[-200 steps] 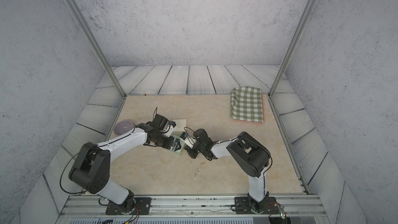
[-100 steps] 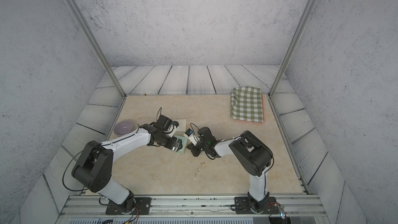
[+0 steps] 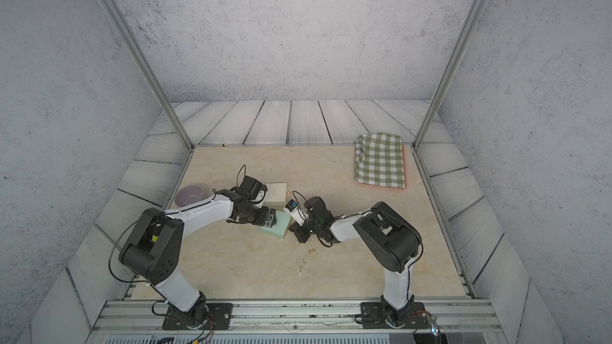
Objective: Place the earrings into the drawer-style jewelry box
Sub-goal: Open the drawer in the jewelry box.
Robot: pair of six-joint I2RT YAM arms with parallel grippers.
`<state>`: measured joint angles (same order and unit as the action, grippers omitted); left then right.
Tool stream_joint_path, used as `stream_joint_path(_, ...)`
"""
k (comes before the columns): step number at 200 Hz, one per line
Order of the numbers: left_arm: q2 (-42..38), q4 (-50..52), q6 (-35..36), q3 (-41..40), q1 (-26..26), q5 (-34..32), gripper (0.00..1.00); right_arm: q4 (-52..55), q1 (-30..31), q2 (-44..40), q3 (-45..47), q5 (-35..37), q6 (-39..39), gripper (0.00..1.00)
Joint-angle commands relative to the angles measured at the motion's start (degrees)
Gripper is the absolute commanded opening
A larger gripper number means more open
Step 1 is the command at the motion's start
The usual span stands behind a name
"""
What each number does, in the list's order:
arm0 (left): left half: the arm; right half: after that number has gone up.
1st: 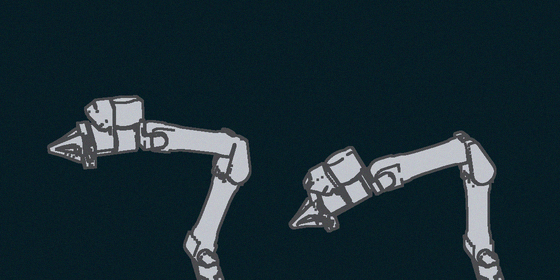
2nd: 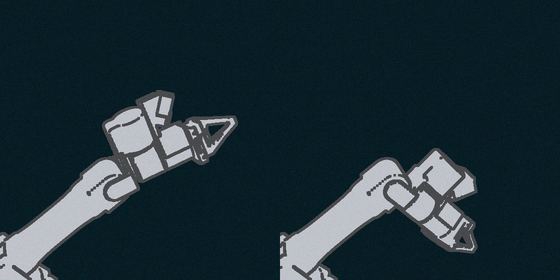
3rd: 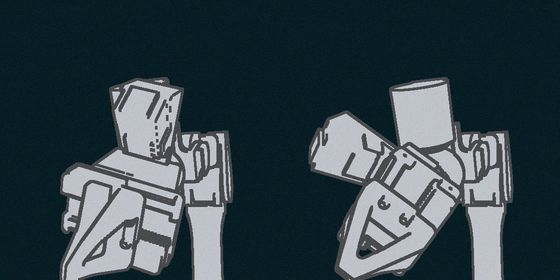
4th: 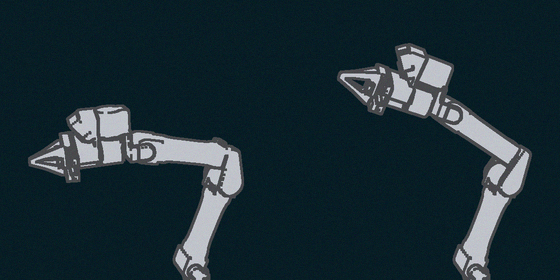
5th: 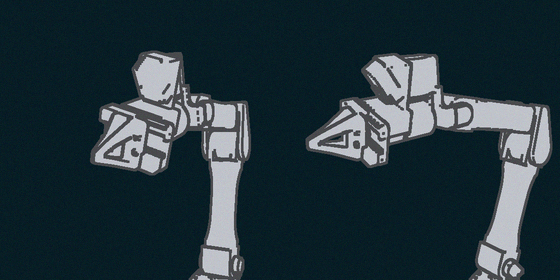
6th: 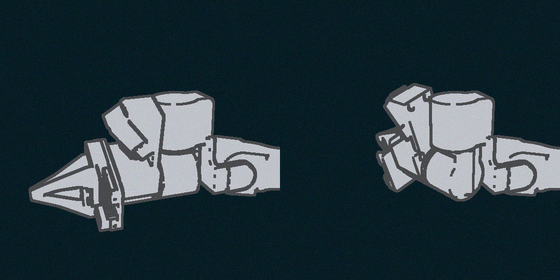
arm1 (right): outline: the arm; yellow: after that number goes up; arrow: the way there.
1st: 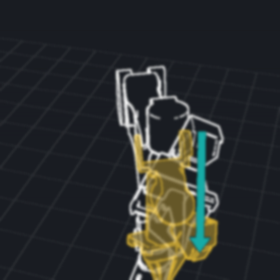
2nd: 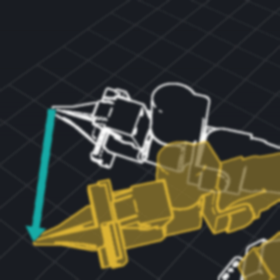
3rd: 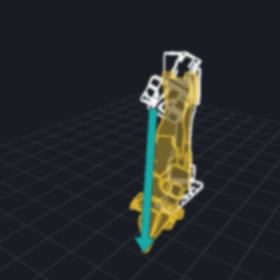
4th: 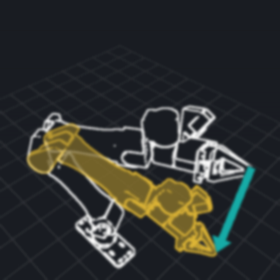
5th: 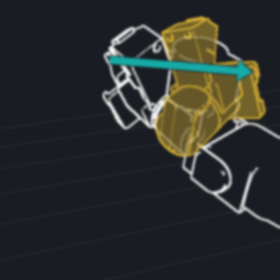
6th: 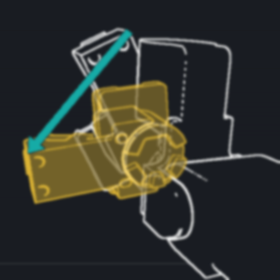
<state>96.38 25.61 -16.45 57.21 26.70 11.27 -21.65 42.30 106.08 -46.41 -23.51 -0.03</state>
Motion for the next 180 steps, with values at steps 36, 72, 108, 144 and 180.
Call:
stream_joint_path(36, 1.77, 0.61, -3.36, -2.97, -1.23, -3.09, 0.92, 0.72, -0.06, -4.06, 2.12, 3.67, 0.04, 0.00)
stream_joint_path(72, 1.64, 0.12, -3.93, -3.94, -1.92, -3.36, 0.92, 2.56, -0.44, -6.21, 3.45, 5.85, -0.61, 0.00)
stream_joint_path(108, 1.36, 0.36, -3.70, -3.53, -1.91, -3.40, 0.92, 4.41, -0.82, -8.11, 5.55, 7.78, -0.94, 0.00)
stream_joint_path(144, 1.66, 0.20, -3.56, -3.53, -1.94, -3.26, 0.92, 5.07, -1.34, -10.41, 8.12, 9.20, -0.58, 0.00)
stream_joint_path(180, 1.77, -0.11, -3.40, -3.44, -1.92, -3.09, 0.92, 5.61, -1.67, -12.10, 9.84, 10.20, -0.26, 0.00)
